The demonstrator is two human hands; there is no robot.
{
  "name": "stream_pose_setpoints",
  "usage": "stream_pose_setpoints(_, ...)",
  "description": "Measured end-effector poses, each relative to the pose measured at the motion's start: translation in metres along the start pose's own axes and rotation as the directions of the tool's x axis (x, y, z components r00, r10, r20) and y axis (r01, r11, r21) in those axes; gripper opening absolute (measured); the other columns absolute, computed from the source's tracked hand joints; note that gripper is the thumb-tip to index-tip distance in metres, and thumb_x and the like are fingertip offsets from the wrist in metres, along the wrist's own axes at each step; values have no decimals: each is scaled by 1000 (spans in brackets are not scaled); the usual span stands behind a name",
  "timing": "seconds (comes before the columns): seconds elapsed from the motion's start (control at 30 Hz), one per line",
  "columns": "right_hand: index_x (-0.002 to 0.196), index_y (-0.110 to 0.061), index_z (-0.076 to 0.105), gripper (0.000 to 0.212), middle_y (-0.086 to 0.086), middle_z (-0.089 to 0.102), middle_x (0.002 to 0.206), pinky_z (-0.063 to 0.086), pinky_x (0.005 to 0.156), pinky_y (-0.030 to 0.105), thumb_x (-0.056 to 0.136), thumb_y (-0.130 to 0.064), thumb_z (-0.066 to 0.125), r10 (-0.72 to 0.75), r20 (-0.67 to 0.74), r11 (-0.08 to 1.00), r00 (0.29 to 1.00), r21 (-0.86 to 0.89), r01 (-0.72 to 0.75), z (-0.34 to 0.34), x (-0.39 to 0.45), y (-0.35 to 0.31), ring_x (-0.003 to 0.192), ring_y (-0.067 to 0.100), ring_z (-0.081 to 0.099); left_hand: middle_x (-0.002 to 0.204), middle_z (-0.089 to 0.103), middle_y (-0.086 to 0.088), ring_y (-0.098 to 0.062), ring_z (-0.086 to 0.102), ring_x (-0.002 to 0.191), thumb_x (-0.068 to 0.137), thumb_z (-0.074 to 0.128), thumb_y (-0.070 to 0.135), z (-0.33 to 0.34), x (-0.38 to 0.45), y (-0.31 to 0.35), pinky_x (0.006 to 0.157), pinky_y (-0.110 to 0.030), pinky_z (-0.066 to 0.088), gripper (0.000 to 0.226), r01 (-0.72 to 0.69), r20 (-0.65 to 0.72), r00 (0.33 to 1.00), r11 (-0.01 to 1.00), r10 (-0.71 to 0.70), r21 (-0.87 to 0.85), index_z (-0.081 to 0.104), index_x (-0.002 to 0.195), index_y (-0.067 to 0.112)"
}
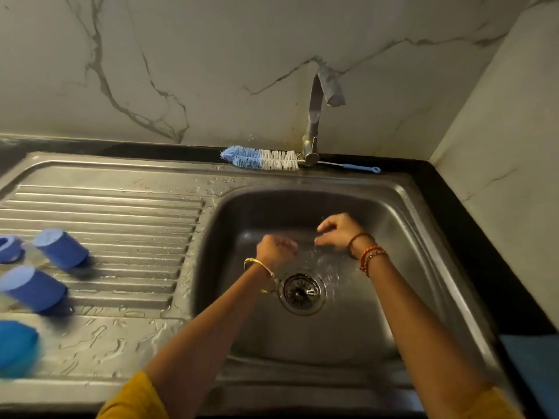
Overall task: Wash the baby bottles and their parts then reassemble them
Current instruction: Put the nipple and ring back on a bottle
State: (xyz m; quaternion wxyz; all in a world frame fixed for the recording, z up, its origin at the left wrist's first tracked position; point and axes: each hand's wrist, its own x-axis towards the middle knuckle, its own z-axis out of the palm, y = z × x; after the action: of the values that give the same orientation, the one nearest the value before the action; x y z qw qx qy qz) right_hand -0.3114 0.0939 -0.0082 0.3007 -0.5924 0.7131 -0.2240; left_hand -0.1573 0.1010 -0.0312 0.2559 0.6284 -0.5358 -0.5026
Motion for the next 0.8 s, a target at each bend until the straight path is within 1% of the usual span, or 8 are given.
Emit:
stream_pose_setpoints(0.07,95,-8,64,24,1,57,86,42,67,22,73,-8,74,-11,-43,999,999,44,13,4,-14,9,82,17,54,67,58,2,3,48,42,76,67,-6,1,-9,-9,44,-14,40,20,-3,108,994,1000,0,23,67,96,-2)
stream_pose_setpoints(0.17,67,-12,52,20,-3,48,63,34,57,18,72,5,60,-184,-592,963,784,51,264,12,-44,9,55,10,40,72,62,3,-6,59,64,74,67,-2,-5,-25,-14,62,-17,48,18,-203,-151,967,979,206,37,67,89,8)
stream_pose_setpoints(0.3,109,-4,62,35,6,57,100,41,80,24,75,-4,72,-18,127,994,992,-105,32,23,-69,17,87,13,55,114,65,-10,-16,58,99,79,71,20,-12,-49,-28,86,-23,42,38,-225,214,967,861,139,456,64,113,6)
stream_pose_setpoints(0.37,101,-6,63,29,12,60,100,42,75,25,73,-4,71,-88,-199,996,976,-51,79,27,-79,17,89,23,57,104,65,-11,-16,58,99,80,69,12,-16,-57,-28,85,-20,41,33,-209,40,977,915,209,345,65,112,6)
stream_pose_setpoints(0.43,74,-7,59,11,9,58,74,36,57,22,71,4,59,-153,-639,978,754,10,207,32,-98,10,66,21,52,89,62,-4,-14,57,88,74,69,-1,-22,-69,-27,72,-13,40,32,-274,-179,931,934,317,229,68,105,6)
stream_pose_setpoints(0.5,72,-9,62,16,10,63,75,40,60,27,72,6,56,-242,-495,967,835,-57,247,36,-104,6,68,20,53,109,64,-6,-17,58,101,71,72,0,-27,-79,-31,80,-11,37,46,-328,24,939,877,342,352,63,116,8)
stream_pose_setpoints(0.6,125,-7,55,49,11,56,127,38,96,28,78,-10,71,63,206,986,977,-162,-30,54,-119,2,115,23,52,138,48,-5,-18,43,127,79,70,13,-32,-92,-47,99,-18,31,58,-262,187,961,883,203,390,49,133,12)
stream_pose_setpoints(0.8,127,-13,54,47,3,56,113,44,94,32,82,-15,68,-4,-202,971,979,232,52,71,-152,-62,105,17,54,123,56,-2,-14,53,112,86,63,14,-82,-106,-36,84,-13,39,37,-347,-187,921,938,343,10,57,122,13)
